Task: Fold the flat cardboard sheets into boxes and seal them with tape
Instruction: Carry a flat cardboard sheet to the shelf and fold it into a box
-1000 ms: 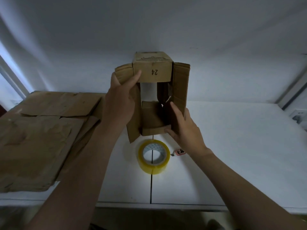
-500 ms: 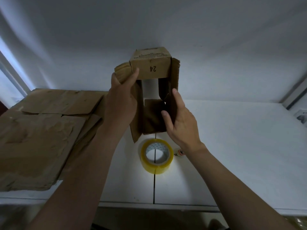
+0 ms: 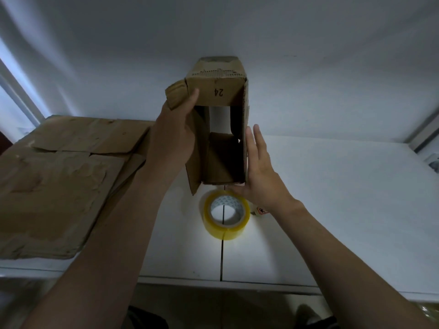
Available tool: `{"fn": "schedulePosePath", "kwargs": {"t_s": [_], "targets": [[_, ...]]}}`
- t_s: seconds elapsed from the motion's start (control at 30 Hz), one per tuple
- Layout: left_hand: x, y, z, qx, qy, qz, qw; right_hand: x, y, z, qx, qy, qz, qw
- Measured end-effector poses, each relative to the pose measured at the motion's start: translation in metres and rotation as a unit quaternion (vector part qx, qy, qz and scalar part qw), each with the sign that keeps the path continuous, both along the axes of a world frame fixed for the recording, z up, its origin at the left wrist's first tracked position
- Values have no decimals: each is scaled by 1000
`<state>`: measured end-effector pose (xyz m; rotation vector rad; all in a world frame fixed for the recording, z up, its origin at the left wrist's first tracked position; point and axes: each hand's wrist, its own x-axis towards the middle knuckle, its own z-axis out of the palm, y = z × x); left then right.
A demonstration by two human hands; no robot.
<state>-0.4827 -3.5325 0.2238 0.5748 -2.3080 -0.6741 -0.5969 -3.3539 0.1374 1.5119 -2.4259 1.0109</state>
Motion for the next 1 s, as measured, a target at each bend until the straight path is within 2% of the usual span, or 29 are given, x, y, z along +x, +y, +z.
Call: {"fn": "schedulePosePath", "kwargs": {"t_s": [0.13, 0.33, 0.67, 0.77, 0.9, 1.0], "targets": [[-1, -1, 0, 11, 4, -26, 1000, -5, -4, -11, -37, 59, -75, 995], [-4, 4, 0, 22, 4, -61, 998, -3, -16, -14, -55, 63, -129, 988], [-4, 12, -7, 23, 24, -66, 997, 4, -32, -7, -94, -34, -56, 993], [-2, 13, -13, 8, 25, -107, 994, 4, -29, -2, -121, -89, -23, 988], [-2, 12, -20, 49, 97, -214, 971, 5, -26, 2, -120, -144, -1, 982], [-5, 20, -22, 74, 109, -222, 966, 11, -33, 1, -104, -145, -2, 984]]}}
